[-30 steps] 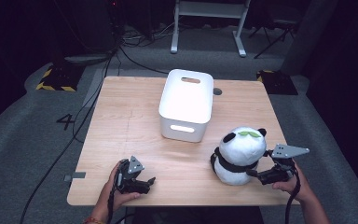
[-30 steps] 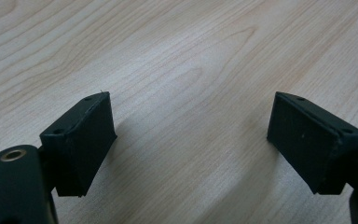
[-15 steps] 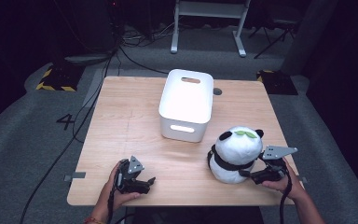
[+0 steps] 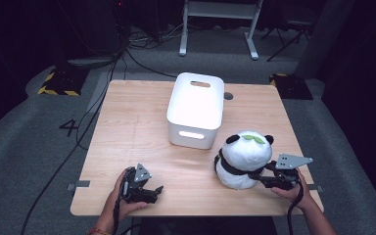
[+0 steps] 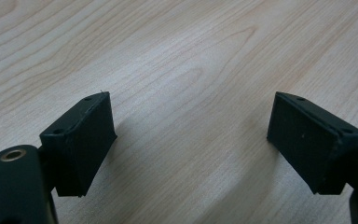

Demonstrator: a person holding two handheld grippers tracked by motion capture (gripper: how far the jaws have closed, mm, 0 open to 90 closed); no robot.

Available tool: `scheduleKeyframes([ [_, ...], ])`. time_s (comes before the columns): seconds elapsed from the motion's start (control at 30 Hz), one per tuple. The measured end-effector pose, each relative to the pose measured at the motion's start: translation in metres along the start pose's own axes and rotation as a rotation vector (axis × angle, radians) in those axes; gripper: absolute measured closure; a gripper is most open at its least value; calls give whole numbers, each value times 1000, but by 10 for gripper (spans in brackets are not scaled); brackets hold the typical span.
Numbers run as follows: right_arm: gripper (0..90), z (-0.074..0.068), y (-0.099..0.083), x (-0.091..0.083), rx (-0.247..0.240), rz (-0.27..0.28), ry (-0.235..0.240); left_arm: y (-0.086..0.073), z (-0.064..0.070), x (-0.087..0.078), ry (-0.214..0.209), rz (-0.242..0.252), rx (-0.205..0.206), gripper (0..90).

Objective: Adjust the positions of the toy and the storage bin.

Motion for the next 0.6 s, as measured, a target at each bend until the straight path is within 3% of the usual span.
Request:
scheduleKeyframes([
  [0.27, 601, -3, 1, -3, -16, 54, -13, 0, 0, 0, 0, 0, 0, 149],
  [0.6, 608, 5, 6, -13, -11, 109, -47, 0, 0, 0, 0, 0, 0, 149],
])
Point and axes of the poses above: each handheld gripper's, and its own axes: x roughly forward along the jaws, y roughly out of its top, z roughly to its right, the point moved 5 cm from there along x, roughly forward along the jaws, and after that the axes turned 6 degrees about x, right-handed, at the moved point
